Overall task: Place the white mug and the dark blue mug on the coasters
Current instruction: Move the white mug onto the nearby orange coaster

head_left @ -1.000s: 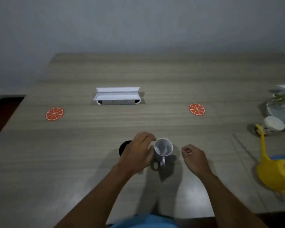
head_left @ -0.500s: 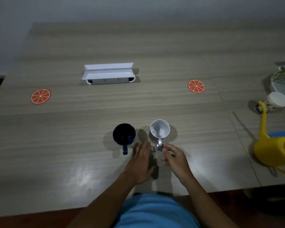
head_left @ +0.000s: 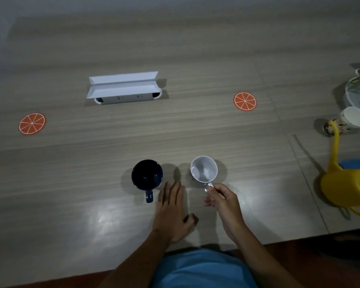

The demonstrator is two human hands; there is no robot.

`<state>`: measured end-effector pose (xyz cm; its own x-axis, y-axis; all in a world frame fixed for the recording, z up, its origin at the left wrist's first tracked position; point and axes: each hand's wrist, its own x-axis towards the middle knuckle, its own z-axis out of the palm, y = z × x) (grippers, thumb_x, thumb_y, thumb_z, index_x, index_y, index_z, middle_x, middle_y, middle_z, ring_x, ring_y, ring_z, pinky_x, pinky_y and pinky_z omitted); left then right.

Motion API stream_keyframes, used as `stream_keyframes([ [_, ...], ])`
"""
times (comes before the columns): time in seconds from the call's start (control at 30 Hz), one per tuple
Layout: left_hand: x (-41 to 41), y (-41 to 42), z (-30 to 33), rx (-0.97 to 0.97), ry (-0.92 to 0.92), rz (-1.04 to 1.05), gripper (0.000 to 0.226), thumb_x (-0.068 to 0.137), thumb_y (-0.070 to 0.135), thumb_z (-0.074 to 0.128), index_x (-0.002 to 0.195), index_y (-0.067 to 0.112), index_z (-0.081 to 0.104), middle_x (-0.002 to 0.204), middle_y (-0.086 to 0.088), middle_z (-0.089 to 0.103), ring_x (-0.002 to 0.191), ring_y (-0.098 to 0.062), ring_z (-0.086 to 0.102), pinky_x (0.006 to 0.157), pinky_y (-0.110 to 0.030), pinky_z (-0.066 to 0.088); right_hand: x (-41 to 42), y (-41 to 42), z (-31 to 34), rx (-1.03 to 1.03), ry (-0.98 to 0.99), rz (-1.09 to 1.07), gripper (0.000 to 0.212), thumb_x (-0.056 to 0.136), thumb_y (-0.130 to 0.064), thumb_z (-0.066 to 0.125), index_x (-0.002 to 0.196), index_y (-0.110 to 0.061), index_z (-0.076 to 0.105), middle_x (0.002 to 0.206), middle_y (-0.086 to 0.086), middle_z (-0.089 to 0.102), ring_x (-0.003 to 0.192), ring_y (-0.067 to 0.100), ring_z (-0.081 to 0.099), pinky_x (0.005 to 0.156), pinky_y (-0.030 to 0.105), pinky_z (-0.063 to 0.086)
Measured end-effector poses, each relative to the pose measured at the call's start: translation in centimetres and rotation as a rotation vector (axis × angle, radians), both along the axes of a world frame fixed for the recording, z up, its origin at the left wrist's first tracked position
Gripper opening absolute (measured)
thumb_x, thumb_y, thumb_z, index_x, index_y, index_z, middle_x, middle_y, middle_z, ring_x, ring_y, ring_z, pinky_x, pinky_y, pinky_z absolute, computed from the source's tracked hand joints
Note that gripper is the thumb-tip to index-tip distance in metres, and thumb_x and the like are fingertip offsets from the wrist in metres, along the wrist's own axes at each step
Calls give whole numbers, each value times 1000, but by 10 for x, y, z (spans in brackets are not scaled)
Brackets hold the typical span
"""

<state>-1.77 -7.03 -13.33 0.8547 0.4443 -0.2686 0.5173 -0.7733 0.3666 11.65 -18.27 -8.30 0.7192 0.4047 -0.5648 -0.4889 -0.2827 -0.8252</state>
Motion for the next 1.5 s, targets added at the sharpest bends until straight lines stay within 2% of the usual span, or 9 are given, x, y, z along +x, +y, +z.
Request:
stream_keyframes([
  [0.13, 21, -5, -4, -13, -35, 61, 77, 88, 52, 46, 154, 14, 32, 166, -13, 27, 158, -30, 10, 128, -48, 7, 13, -18, 0, 2, -36, -56, 17, 96, -17, 62, 92, -6, 74, 78, 11, 70, 67, 21, 65, 68, 38, 58],
  [0.27, 70, 3, -5, 27, -35, 80, 79, 91, 57, 40, 157, 14, 28, 169, -8, 23, 159, -29, 9, 126, -54, 11, 38, -26, 7, 17, -63, -109, 17, 96, -12, 60, 87, -3, 70, 69, 9, 64, 64, 23, 62, 62, 37, 55],
  [0.43, 164, 34, -10, 80, -89, 119, 79, 92, 61, 42, 154, 14, 31, 165, -6, 29, 156, -31, 18, 121, -60, 17, 86, -22, -1, 17, -98, -204, 20, 98, -12, 59, 82, -5, 67, 77, 10, 64, 61, 25, 60, 58, 37, 53],
  [0.57, 218, 41, -15, 83, -55, 230, 80, 93, 64, 36, 157, 19, 26, 169, -2, 22, 158, -30, 13, 121, -63, 13, 126, -13, -10, -15, -187, -235, 20, 97, -18, 60, 82, -7, 68, 79, 15, 66, 60, 23, 59, 59, 39, 50],
  [0.67, 223, 40, -20, 107, -43, 283, 82, 92, 66, 37, 160, 24, 20, 171, 2, 16, 159, -26, 9, 122, -61, 10, 155, -4, -11, -22, -259, -267, 20, 97, -20, 60, 81, -12, 70, 86, 22, 70, 61, 24, 59, 56, 38, 50],
  [0.83, 223, 43, -26, 125, -16, 282, 83, 92, 69, 34, 162, 27, 14, 173, 4, 9, 160, -23, 4, 125, -58, 6, 204, 24, -16, -37, -330, -306, 21, 97, -19, 60, 79, -17, 70, 69, 2, 68, 58, 24, 61, 54, 37, 50],
  [1.0, 221, 45, -27, 123, -6, 270, 83, 93, 69, 33, 162, 27, 17, 172, 2, 13, 159, -23, 7, 125, -59, 8, 258, 55, -14, -29, -385, -298, 25, 96, -25, 58, 72, -26, 67, 58, 2, 59, 55, 24, 57, 54, 36, 48],
  [1.27, 222, 44, -27, 112, 10, 283, 83, 91, 70, 34, 161, 27, 18, 171, 3, 13, 159, -23, 9, 124, -60, 9, 321, 81, -12, -39, -449, -293, 27, 94, -23, 57, 66, -24, 60, 61, 2, 58, 51, 20, 54, 48, 31, 46],
  [1.5, 222, 44, -30, 120, -9, 299, 83, 90, 69, 36, 161, 26, 23, 170, 2, 19, 158, -23, 13, 123, -61, 14, 332, 79, -22, -47, -442, -297, 29, 95, -21, 58, 67, -22, 61, 66, 2, 61, 48, 18, 56, 47, 31, 48],
])
